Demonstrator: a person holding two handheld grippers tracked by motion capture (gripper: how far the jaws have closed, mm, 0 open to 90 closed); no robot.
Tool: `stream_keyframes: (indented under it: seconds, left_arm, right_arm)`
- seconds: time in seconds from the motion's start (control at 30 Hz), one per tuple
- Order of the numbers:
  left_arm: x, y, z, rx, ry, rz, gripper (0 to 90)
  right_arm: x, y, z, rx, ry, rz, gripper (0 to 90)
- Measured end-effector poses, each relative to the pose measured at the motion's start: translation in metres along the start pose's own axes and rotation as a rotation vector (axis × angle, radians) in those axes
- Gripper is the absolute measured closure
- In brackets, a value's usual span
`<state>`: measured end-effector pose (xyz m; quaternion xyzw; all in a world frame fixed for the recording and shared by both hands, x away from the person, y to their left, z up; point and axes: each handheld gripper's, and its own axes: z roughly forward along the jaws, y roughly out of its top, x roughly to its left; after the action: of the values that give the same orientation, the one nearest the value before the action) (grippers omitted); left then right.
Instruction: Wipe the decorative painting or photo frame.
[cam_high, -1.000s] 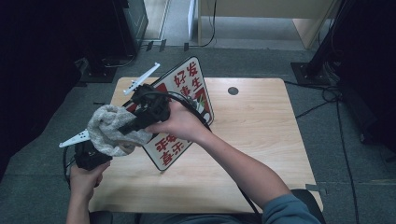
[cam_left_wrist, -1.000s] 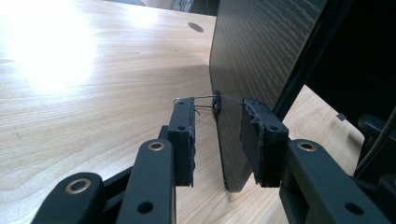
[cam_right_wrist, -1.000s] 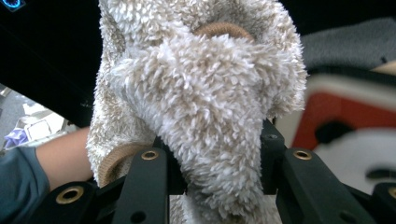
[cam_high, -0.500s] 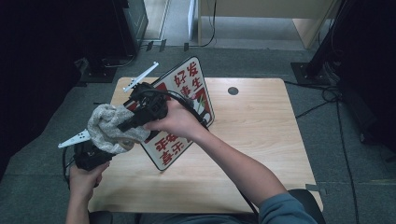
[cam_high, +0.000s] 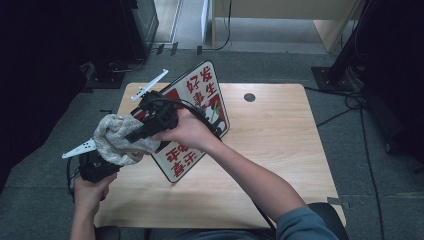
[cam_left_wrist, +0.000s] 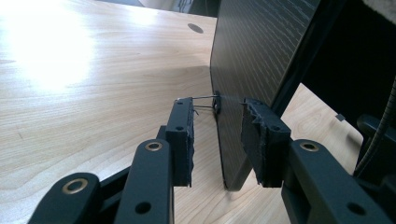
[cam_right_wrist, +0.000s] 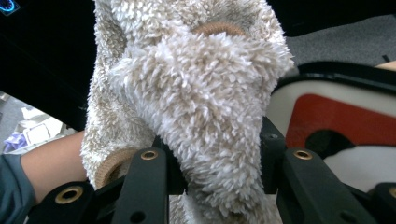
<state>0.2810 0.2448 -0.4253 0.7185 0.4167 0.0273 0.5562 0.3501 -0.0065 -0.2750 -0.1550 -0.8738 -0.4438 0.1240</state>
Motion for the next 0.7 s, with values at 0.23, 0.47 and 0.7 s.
stream_keyframes:
  seconds: [0.23,0.47,0.7]
  left_arm:
    - [0.000,0.000,-0.002,-0.004,0.002,-0.004,64.5]
    - [0.002,0.000,-0.004,-0.002,0.003,0.004,64.7]
    - [0.002,0.000,-0.005,-0.008,0.009,0.004,64.3]
  right_arm:
    - [-0.002,-0.008,0.003,0.019,-0.001,-0.003,65.0]
    - [-0.007,-0.020,0.008,0.031,0.006,0.008,65.1]
    - [-0.011,-0.031,0.013,0.048,0.011,0.008,65.0]
